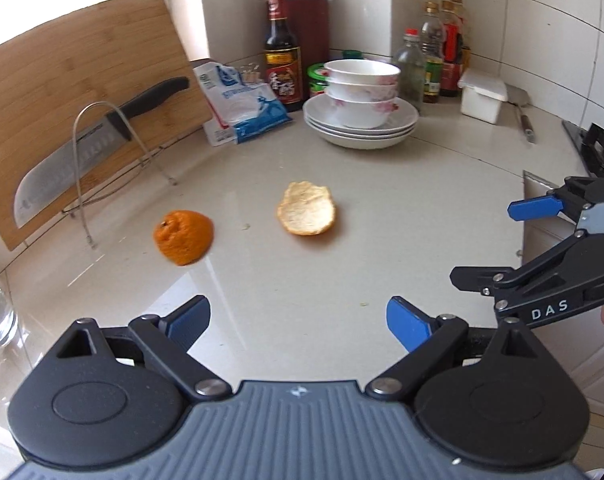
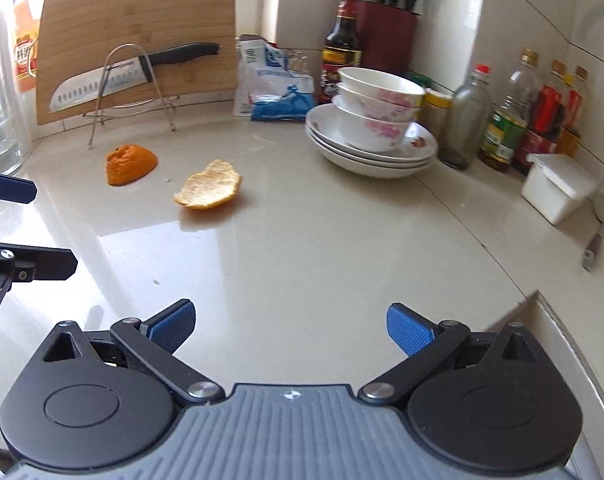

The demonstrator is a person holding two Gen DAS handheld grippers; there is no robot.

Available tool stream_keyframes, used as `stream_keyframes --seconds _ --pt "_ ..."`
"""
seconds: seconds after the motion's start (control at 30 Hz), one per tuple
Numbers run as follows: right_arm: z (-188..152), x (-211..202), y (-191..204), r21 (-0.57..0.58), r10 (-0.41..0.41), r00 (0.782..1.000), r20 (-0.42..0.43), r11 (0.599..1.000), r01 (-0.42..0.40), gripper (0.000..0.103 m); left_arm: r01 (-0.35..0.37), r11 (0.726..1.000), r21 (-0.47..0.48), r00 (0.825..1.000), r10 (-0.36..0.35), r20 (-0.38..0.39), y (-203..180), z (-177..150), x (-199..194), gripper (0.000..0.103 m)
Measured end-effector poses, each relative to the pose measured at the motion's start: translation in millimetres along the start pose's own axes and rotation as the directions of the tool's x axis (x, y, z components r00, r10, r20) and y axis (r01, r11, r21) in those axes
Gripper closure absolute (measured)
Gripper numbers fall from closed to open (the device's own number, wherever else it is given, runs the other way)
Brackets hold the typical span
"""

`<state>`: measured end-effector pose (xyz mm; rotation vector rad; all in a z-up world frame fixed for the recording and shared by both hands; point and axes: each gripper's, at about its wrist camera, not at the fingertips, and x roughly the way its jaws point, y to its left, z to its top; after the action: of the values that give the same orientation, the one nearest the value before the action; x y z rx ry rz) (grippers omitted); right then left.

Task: Collect trash
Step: 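Move both grippers back over the counter toward the orange and peel, then grasp the orange with the left gripper while the right gripper grasps the orange peel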

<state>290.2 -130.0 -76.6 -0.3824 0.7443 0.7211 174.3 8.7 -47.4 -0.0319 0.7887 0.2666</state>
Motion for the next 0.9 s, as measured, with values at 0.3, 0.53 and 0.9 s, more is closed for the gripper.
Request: stream_keyframes --seconds 0.3,0.53,0.9 --pt "29.7 55.7 39.0 -0.079 0.084 0.994 -0.065 0.993 -0.089 0.000 -0.105 0.988 -0.112 0.994 0.103 -0.023 52.1 -6.5 14.0 0.008" --pt "48.3 89.8 51.2 -0.102 0.111 0.989 -0.096 0.987 -0.121 0.000 -0.117 0.981 -0.152 0.993 0.112 -0.046 67.6 -7.6 25.4 0.008" --pt "72.8 119.7 47.5 -0.073 0.156 0.982 -0.103 0.984 -0.164 0.000 -0.124 0.981 -0.147 0.992 0.118 -0.049 81.6 5.7 52.5 0.008"
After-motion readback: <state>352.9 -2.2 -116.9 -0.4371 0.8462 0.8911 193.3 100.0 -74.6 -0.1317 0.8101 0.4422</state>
